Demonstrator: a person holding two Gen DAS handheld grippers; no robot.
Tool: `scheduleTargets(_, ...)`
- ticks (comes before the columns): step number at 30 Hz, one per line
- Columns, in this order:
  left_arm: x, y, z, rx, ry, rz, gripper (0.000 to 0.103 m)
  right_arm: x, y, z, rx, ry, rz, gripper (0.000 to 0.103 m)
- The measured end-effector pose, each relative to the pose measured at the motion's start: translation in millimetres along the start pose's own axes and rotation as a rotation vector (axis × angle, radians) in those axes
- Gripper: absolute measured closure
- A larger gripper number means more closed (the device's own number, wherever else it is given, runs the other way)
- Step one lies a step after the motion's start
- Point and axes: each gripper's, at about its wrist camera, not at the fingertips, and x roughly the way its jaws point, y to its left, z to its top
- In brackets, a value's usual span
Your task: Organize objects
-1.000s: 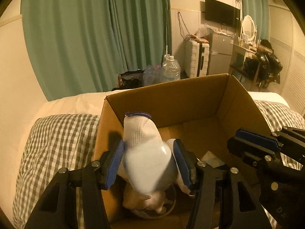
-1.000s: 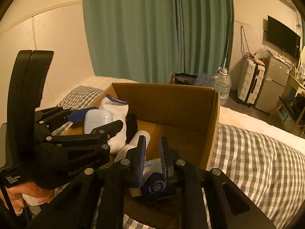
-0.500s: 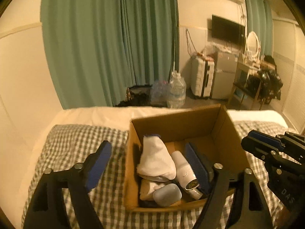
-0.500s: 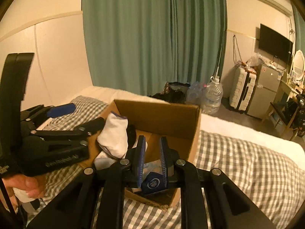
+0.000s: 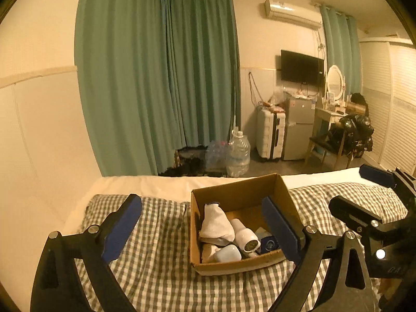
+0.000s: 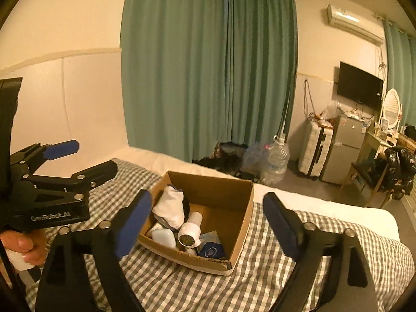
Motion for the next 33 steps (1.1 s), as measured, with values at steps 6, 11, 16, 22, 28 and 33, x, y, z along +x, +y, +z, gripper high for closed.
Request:
scheduleTargets(6,-38,5,-9,-0.008,-0.036,0.022,0.004,-38,1,-7,0.062,-0.035,-0.001,0.002)
scheduleTargets(11,-58,10,-24,-0.026,-0.054,0.022,0.002,-65,14,-20,0.034,-0.052,-0.058,0.001)
scheduleTargets(16,-64,13,-43,-0.056,-0.051,0.006,0.001,-80,24,-34,0.013,-0.056,-0.07,0.001)
scheduleTargets(22,-63,12,-66,-0.049,-0.05,0.019,0.001,-74,30,-50,0.023,-0.029,-0.046,0.001)
scheduleTargets(28,-52,18,-83,-0.083,-0.028,0.018,0.001,-65,30,-62,0.025,-0.013,-0.052,0.001)
scheduleTargets(33,-46,19,-89,-0.086,-0.016,0.027,0.001,-62,26,-68,0.03,-0.002,-0.061,0.001)
